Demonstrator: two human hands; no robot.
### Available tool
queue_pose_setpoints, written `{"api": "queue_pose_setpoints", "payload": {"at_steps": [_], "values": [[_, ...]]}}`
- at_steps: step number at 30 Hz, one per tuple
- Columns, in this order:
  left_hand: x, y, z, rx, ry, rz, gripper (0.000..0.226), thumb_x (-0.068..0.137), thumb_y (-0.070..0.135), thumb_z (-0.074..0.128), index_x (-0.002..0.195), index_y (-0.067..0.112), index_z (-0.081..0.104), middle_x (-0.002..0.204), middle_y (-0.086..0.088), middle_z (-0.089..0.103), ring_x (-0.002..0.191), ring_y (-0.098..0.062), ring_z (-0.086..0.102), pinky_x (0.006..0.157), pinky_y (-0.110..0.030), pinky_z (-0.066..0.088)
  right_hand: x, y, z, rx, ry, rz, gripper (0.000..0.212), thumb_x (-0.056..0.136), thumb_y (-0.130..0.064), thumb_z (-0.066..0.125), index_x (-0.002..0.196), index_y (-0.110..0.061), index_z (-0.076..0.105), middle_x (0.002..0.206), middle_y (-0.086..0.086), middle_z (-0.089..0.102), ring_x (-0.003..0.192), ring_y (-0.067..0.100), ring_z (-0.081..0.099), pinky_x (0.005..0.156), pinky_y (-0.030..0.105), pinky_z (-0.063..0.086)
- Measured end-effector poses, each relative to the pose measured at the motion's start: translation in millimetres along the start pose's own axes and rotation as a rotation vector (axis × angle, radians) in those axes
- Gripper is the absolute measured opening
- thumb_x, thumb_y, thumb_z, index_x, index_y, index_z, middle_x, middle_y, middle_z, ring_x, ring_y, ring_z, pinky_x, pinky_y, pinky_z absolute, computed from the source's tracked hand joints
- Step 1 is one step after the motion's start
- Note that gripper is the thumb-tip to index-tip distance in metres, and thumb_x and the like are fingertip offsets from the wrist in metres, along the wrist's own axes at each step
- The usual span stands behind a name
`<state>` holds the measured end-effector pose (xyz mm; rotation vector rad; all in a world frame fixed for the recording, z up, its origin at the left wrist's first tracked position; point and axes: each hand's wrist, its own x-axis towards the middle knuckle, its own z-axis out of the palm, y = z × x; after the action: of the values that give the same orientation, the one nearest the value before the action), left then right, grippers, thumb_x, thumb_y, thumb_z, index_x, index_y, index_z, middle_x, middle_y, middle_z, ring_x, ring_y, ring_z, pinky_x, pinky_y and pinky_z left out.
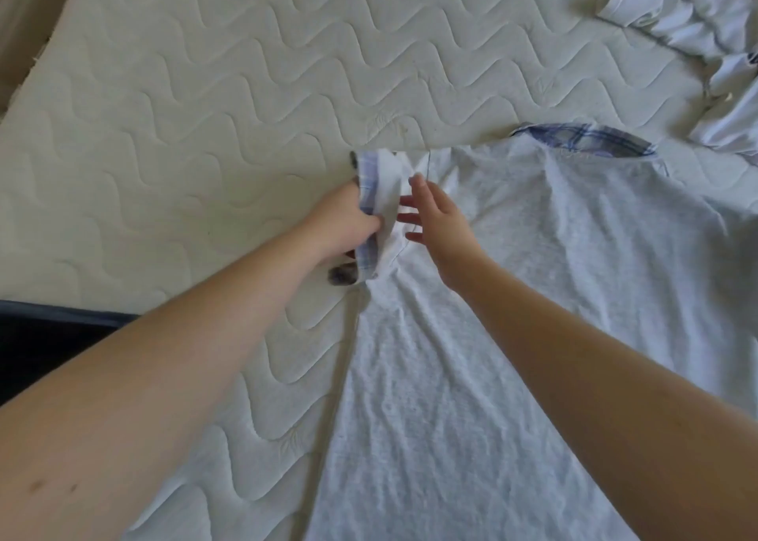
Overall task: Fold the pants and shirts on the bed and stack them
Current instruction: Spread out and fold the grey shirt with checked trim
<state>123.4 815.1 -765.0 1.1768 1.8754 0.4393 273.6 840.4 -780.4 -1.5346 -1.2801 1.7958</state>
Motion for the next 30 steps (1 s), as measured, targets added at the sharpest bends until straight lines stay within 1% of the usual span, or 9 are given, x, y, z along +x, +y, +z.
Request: {"api": "queue_pose_setpoints", "payload": {"at_steps": [2, 4, 8, 12, 16, 20, 22, 25, 30], "values": [[-10.3, 29.1, 13.3, 0.021, 0.010, 0.111, 0.035, 0.090, 0.019, 0.056, 0.125, 0.025, 0.055, 0.090, 0.003, 0.068, 0.081, -0.014, 0.066, 0.061, -0.019, 0.044, -5.3, -13.0, -10.3, 0.024, -0.021, 0.019, 0.065, 0.086, -0.068, 0.051, 0.137, -0.027, 0.050, 0.126, -0.004, 0.062, 0.111, 0.013, 0.063, 0.096, 0.039, 0.052], [-16.3, 55.9, 31.4, 0.074, 0.007, 0.220, 0.034, 0.094, 0.019, 0.052, 0.128, 0.019, 0.054, 0.096, -0.003, 0.068, 0.087, -0.020, 0.066, 0.067, -0.021, 0.043, -12.7, -24.1, -22.6, 0.031, 0.006, 0.055, 0.080, 0.076, -0.072, 0.060, 0.139, -0.024, 0.049, 0.125, 0.000, 0.064, 0.112, 0.015, 0.062, 0.095, 0.037, 0.052], [-30.8, 93.4, 71.4, 0.057, -0.109, 0.277, 0.031, 0.091, 0.014, 0.057, 0.122, 0.009, 0.058, 0.105, -0.012, 0.069, 0.098, -0.030, 0.065, 0.076, -0.027, 0.046, -21.9, -28.5, -65.4, 0.034, 0.220, 0.112, 0.022, 0.089, -0.044, 0.060, 0.089, -0.023, 0.065, 0.078, -0.001, 0.065, 0.073, 0.017, 0.062, 0.066, 0.033, 0.049], [-50.5, 80.8, 97.7, -0.202, -0.194, 0.323, 0.044, 0.092, 0.019, 0.063, 0.134, 0.016, 0.054, 0.113, 0.003, 0.066, 0.103, -0.013, 0.063, 0.092, -0.024, 0.048, -21.0, -17.6, -111.5, -0.029, 0.383, 0.230, 0.023, 0.094, -0.032, 0.048, 0.079, -0.017, 0.057, 0.070, 0.000, 0.054, 0.065, 0.019, 0.053, 0.061, 0.029, 0.043], [-68.8, 36.3, 117.2, -0.008, -0.011, 0.310, 0.041, 0.090, 0.022, 0.066, 0.129, 0.017, 0.058, 0.119, 0.000, 0.059, 0.102, -0.010, 0.057, 0.083, -0.012, 0.037, -20.6, 6.3, -140.1, -0.093, 0.344, 0.300, 0.026, 0.095, -0.036, 0.048, 0.089, -0.013, 0.060, 0.083, 0.004, 0.061, 0.075, 0.021, 0.059, 0.066, 0.029, 0.047], [-92.0, -5.2, 136.1, 0.196, -0.035, 0.215, 0.048, 0.086, 0.027, 0.069, 0.130, 0.016, 0.054, 0.124, -0.004, 0.051, 0.110, -0.023, 0.054, 0.093, -0.037, 0.045, -29.3, 43.2, -144.9, -0.190, 0.245, 0.316, 0.025, 0.095, -0.031, 0.057, 0.111, -0.012, 0.062, 0.105, 0.008, 0.068, 0.090, 0.024, 0.064, 0.078, 0.035, 0.054], [-102.1, -17.1, 143.7, 0.363, -0.063, 0.167, 0.052, 0.085, 0.034, 0.069, 0.132, 0.019, 0.051, 0.127, -0.003, 0.049, 0.115, -0.026, 0.052, 0.092, -0.043, 0.046, -33.6, 53.0, -142.6, -0.369, 0.225, 0.256, 0.015, 0.095, -0.028, 0.057, 0.096, -0.015, 0.063, 0.089, 0.004, 0.066, 0.083, 0.023, 0.062, 0.071, 0.033, 0.051], [-105.4, -18.7, 152.1, 0.430, -0.043, 0.172, 0.048, 0.086, 0.038, 0.067, 0.128, 0.020, 0.052, 0.123, -0.003, 0.051, 0.109, -0.026, 0.054, 0.088, -0.041, 0.048, -33.2, 51.9, -141.9, -0.465, 0.311, 0.168, 0.030, 0.097, -0.023, 0.048, 0.068, -0.016, 0.048, 0.063, 0.000, 0.051, 0.062, 0.020, 0.050, 0.056, 0.030, 0.038], [-79.7, 6.7, 147.8, 0.170, 0.134, 0.215, 0.022, 0.096, 0.023, 0.056, 0.112, 0.009, 0.062, 0.101, -0.011, 0.060, 0.088, -0.030, 0.061, 0.076, -0.039, 0.049, -37.1, 47.7, -160.0, -0.300, 0.514, 0.083, 0.025, 0.095, -0.019, 0.041, 0.071, -0.016, 0.042, 0.064, -0.001, 0.046, 0.055, 0.015, 0.040, 0.049, 0.028, 0.031]]}}
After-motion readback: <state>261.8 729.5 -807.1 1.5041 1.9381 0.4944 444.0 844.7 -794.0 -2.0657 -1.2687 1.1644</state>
